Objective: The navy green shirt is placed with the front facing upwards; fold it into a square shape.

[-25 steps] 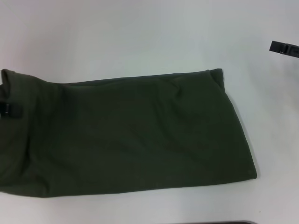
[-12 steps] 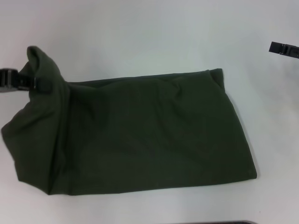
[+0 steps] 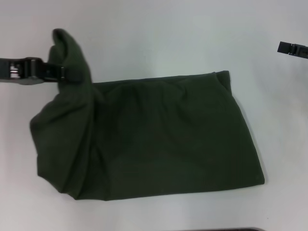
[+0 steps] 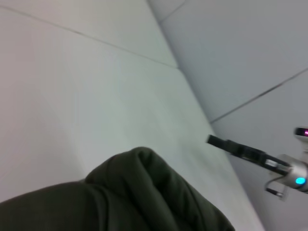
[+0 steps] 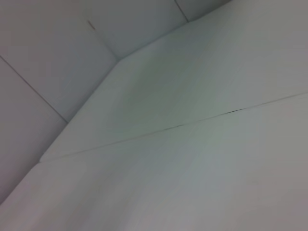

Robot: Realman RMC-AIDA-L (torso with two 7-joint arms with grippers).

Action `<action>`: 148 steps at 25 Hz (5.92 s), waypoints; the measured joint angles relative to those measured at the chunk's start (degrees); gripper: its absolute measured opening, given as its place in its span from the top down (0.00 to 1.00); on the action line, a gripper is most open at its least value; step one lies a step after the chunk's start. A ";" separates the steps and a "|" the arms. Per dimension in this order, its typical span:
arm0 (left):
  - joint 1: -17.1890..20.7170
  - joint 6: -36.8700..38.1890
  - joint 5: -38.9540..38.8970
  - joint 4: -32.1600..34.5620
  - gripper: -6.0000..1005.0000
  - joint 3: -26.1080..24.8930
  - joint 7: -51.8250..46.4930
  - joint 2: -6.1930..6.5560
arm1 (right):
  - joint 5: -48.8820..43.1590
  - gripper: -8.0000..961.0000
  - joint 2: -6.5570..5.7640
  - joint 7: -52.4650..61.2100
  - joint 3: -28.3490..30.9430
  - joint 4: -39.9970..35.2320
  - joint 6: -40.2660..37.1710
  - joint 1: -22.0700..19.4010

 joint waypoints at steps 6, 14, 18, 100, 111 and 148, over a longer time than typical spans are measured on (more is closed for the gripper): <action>-0.96 0.01 -1.03 -2.93 0.92 2.21 -1.58 -3.19 | 0.00 0.05 -0.10 0.02 -0.22 -0.07 -0.54 0.03; -2.06 -1.11 -3.12 -4.55 0.92 4.84 -2.43 -6.19 | -0.09 0.05 -0.34 0.13 -1.39 -0.12 -0.83 0.04; -1.67 -4.52 -6.33 -3.41 0.93 9.68 -3.21 -6.27 | -0.09 0.05 -0.47 0.14 -1.93 -0.17 -1.07 0.04; -5.26 -23.29 -21.44 7.74 0.93 36.14 -2.92 -6.16 | -0.70 0.05 -2.76 5.29 0.88 -5.50 -5.70 -2.84; -5.66 -23.33 -21.47 7.75 0.93 36.15 -3.07 -6.18 | -0.70 0.05 -2.76 5.32 0.80 -5.57 -5.85 -2.75; 0.19 -24.62 -21.59 8.54 0.09 26.33 11.69 -5.84 | -6.63 0.05 -2.40 5.49 -2.13 -5.57 -16.53 0.34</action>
